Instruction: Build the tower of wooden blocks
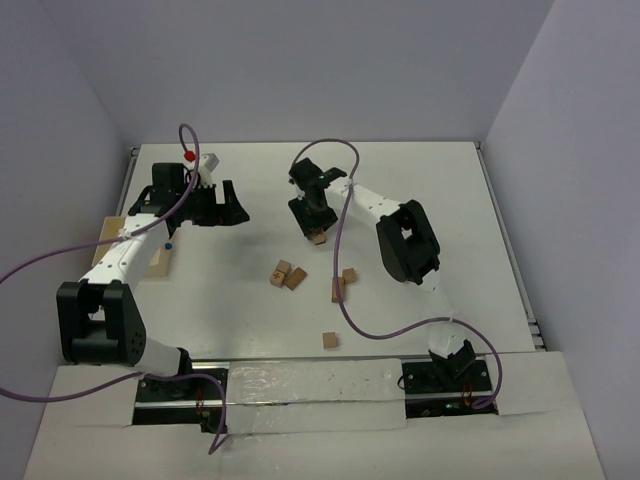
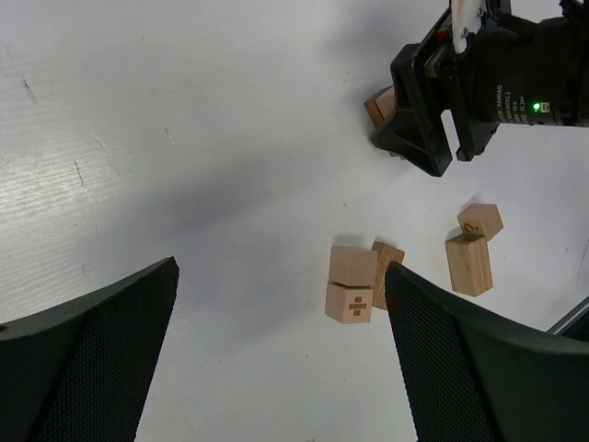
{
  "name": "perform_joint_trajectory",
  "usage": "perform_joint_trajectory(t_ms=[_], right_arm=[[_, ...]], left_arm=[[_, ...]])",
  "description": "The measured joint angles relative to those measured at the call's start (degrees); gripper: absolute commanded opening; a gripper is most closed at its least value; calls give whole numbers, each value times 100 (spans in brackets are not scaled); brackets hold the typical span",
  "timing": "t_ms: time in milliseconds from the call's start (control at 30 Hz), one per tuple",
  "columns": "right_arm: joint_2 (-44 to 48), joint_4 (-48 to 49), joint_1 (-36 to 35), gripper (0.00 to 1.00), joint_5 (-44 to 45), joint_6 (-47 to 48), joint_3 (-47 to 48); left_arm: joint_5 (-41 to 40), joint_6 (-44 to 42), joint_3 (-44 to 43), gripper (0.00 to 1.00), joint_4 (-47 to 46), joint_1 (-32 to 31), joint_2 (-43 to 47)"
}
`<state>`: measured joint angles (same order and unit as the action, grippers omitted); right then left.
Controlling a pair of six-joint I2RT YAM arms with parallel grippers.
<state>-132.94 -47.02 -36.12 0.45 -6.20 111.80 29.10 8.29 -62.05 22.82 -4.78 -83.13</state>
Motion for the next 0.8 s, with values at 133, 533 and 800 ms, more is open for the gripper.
perform_joint_trajectory(t_ms=[133, 533, 800], right_arm=[[-60, 1, 0, 58, 2, 38, 1], [-83, 8, 2, 50, 24, 147, 1], [-125, 15, 7, 48, 35, 170, 38]], left_arm=[[21, 9, -25, 99, 1, 2, -40], [125, 31, -97, 99, -3, 50, -123], [146, 49, -99, 99, -5, 52, -143]])
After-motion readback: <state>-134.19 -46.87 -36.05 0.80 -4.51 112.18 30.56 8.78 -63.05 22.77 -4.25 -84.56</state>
